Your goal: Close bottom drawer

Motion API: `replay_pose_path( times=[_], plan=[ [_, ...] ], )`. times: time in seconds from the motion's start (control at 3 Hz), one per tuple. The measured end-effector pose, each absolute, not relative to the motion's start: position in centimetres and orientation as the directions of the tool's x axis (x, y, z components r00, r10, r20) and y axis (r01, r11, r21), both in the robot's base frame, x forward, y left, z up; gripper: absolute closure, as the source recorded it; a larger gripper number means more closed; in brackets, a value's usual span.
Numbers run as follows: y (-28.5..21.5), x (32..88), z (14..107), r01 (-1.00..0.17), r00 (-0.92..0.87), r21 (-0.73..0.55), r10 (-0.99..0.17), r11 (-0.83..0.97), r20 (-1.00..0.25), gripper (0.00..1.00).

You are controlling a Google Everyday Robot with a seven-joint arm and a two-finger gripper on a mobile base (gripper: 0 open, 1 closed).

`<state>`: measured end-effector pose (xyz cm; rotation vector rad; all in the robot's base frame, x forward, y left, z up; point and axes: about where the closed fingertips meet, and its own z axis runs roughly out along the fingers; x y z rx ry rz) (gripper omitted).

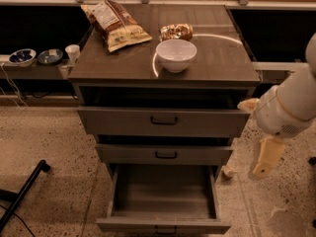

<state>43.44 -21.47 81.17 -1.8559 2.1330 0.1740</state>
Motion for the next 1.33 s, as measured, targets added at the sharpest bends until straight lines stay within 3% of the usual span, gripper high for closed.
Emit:
replay_pose_path(
  times=[0.67,1.33],
  plan=[
    [-21.2,44.3,75.2,-0.985,0.016,-0.167,-0.936,0.046,-0.351,0.0],
    [-17.7,39.6,63.2,-0.993,0.028,-0.119,-0.924,0.019,-0.382,0.0]
  ],
)
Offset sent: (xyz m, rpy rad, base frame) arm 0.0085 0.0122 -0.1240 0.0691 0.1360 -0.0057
